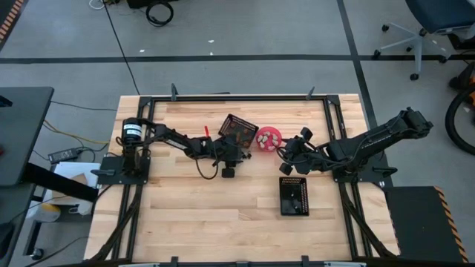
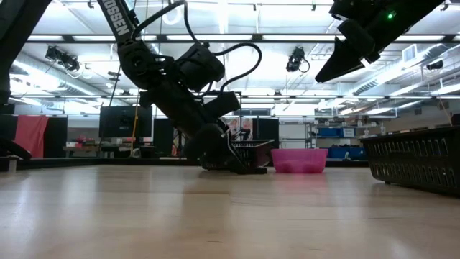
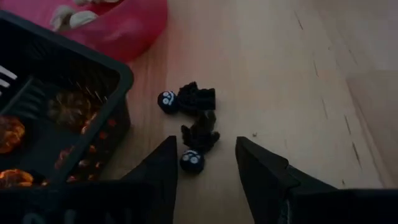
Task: Sort Halloween decoration
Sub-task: Put the black skeleton toy into the bottom black bin
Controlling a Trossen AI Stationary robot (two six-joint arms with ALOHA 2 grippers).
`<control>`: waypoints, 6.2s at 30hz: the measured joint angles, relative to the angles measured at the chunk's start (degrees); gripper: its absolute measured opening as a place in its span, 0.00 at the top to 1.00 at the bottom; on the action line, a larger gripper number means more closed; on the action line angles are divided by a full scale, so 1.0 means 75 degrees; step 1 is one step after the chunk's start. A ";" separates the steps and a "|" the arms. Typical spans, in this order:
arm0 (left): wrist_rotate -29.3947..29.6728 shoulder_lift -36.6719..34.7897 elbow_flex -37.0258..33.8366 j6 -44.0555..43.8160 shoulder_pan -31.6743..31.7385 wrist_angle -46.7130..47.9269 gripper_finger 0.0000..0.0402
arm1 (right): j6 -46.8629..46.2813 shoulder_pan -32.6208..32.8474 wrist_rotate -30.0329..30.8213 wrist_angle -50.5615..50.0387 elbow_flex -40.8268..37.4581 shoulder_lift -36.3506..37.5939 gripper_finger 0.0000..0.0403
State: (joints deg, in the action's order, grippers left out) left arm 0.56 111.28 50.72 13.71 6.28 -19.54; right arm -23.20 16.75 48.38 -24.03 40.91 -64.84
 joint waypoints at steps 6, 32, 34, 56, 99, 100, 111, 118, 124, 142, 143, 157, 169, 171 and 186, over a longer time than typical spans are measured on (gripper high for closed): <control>0.0000 0.0006 -0.0009 0.0115 -0.0026 -0.0033 0.76 | 0.0100 0.0000 0.0006 0.0000 0.0000 0.0000 0.57; 0.1192 -0.0256 -0.0035 0.2200 -0.0835 -0.0707 0.98 | 0.0102 0.0023 -0.0003 -0.0006 0.0000 0.0000 0.57; 0.1206 -0.0256 -0.0035 0.2342 -0.1043 -0.0906 0.98 | 0.0110 0.0020 -0.0003 -0.0006 0.0000 0.0000 0.57; -0.0874 0.0196 0.1642 0.0795 -0.1900 -0.1947 0.98 | -0.0014 0.0039 0.0130 -0.0642 -0.0003 0.0019 0.57; -0.1119 0.0615 0.2468 0.0347 -0.1422 -0.0910 0.65 | -0.0916 0.0522 0.1122 -0.1274 -0.0516 0.1244 0.59; -0.0920 0.0446 0.2173 0.0200 -0.1373 -0.0834 0.65 | -0.0910 0.0522 0.1100 -0.1235 -0.0516 0.1241 0.59; 0.1006 0.0003 0.0477 -0.1488 -0.0831 -0.0671 0.65 | -0.0843 0.0522 0.0994 -0.1031 -0.0516 0.1239 0.59; 0.2423 0.0003 0.0409 -0.2129 -0.1051 -0.0398 0.65 | -0.0828 0.0522 0.0991 -0.0978 -0.0516 0.1239 0.59; 0.2987 0.0085 0.0425 -0.2545 -0.1174 -0.0468 0.65 | -0.0828 0.0522 0.0991 -0.0896 -0.0516 0.1239 0.59; 0.2912 0.1008 0.0446 -0.2922 -0.0673 -0.1692 0.65 | -0.0662 0.0522 0.0909 -0.0673 -0.0510 0.1151 0.59; 0.2765 0.1011 0.0445 -0.2925 -0.0638 -0.1748 0.65 | -0.0659 0.0522 0.0905 -0.0673 -0.0510 0.1151 0.59; 0.2498 0.1107 0.0452 -0.2688 -0.0516 -0.1913 0.65 | -0.0643 0.0522 0.0871 -0.0655 -0.0510 0.1151 0.59; 0.2171 0.1105 0.0460 -0.2455 -0.0516 -0.1857 0.84 | -0.0627 0.0522 0.0816 -0.0655 -0.0510 0.1151 0.59; 0.2124 0.1105 0.0460 -0.2447 -0.0516 -0.1849 0.91 | -0.0627 0.0522 0.0796 -0.0656 -0.0510 0.1151 0.59; 0.1594 0.1114 0.0450 -0.1634 -0.0848 -0.2040 1.00 | -0.0630 0.0522 0.0761 -0.0696 -0.0510 0.1151 0.59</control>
State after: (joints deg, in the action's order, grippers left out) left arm 12.51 119.64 54.10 1.45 -0.08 -34.84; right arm -27.92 20.67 54.08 -29.26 37.08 -56.21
